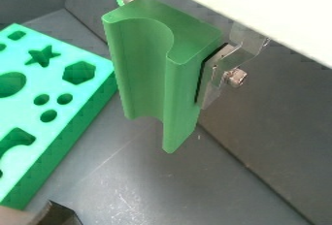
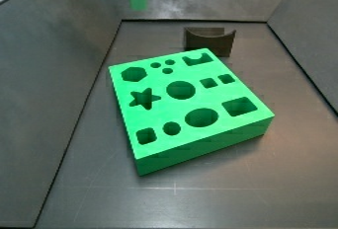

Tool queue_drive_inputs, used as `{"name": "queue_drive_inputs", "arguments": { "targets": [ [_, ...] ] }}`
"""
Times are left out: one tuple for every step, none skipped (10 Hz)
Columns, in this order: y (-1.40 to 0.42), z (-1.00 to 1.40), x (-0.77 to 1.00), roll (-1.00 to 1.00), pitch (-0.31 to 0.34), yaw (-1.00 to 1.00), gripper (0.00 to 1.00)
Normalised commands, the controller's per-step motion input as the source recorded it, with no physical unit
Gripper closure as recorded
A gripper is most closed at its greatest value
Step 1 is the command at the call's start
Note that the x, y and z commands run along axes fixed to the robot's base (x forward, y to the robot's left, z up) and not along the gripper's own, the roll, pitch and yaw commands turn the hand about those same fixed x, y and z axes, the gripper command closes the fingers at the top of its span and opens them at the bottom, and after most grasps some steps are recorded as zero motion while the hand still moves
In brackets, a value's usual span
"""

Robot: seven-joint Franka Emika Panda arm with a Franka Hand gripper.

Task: Pick up the arch object. Move up. Rotate the arch object. Move to above the board. Insert the arch object.
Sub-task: Move to above the board.

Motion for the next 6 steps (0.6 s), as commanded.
{"name": "queue_drive_inputs", "arguments": {
  "targets": [
    [-0.06,1.00,-0.10,0.02,0.046,0.03,1.00],
    [-0.06,1.00,-0.09,0.00,0.056,0.02,1.00],
    [-0.06,1.00,-0.06,-0.03,0.068,0.03,1.00],
    [-0.05,1.00,-0.05,-0.04,0.075,0.02,1.00],
    [-0.03,0.74,-0.02,-0.05,0.083,0.02,1.00],
    [-0.03,0.63,-0.01,-0.06,0.084,0.02,1.00]
  ]
}}
